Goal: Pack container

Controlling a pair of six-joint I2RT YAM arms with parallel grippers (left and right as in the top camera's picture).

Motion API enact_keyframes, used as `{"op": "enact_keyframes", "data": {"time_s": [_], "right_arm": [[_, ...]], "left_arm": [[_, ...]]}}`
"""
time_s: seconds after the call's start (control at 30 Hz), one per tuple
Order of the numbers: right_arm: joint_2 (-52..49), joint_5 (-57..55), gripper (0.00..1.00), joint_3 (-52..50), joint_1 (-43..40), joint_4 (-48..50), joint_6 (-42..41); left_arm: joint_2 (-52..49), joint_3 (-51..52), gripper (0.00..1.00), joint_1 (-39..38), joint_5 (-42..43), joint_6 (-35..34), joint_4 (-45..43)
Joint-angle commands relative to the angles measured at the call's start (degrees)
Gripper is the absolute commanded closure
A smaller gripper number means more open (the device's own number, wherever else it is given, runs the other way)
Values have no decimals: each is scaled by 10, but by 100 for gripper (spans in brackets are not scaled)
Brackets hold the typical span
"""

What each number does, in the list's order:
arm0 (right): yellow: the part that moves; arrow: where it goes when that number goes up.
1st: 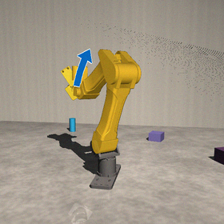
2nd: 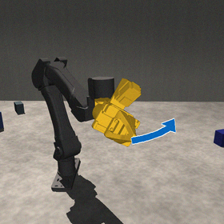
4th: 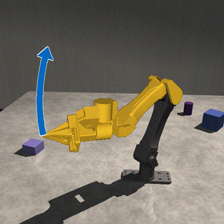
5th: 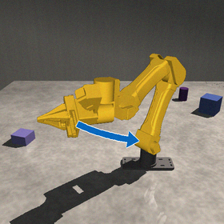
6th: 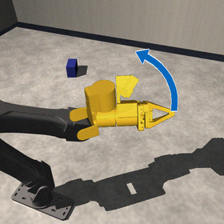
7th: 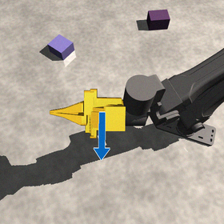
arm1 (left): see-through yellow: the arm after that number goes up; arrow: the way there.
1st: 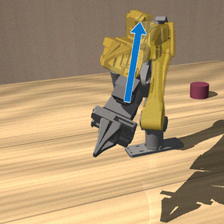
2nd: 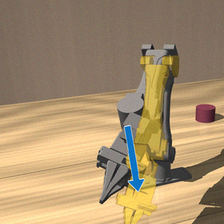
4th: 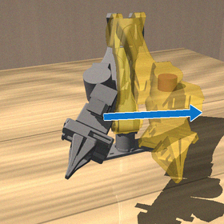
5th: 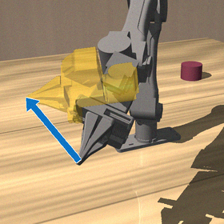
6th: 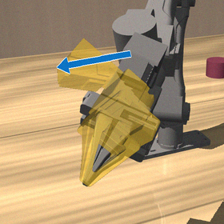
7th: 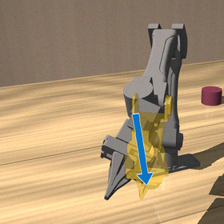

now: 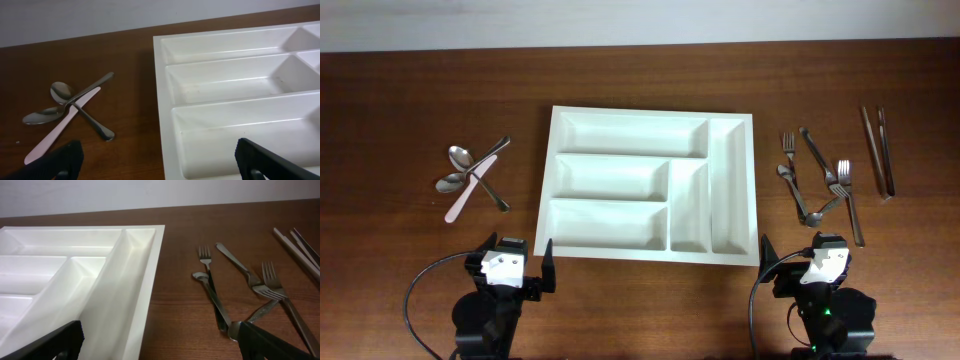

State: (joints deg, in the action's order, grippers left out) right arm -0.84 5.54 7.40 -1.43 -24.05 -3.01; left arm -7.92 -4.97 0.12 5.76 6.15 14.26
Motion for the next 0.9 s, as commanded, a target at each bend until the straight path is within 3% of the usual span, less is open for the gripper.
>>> {"op": "enact_keyframes", "data": {"time_s": [0.0,0.87], "right_arm": [[5,5,1,-3,4,-2,-5],[5,3,1,-3,4,-2,-5]], "left_arm": [[7,5,1,-2,-2,-1,-2],[7,5,1,-2,-13,-1,-6]]}}
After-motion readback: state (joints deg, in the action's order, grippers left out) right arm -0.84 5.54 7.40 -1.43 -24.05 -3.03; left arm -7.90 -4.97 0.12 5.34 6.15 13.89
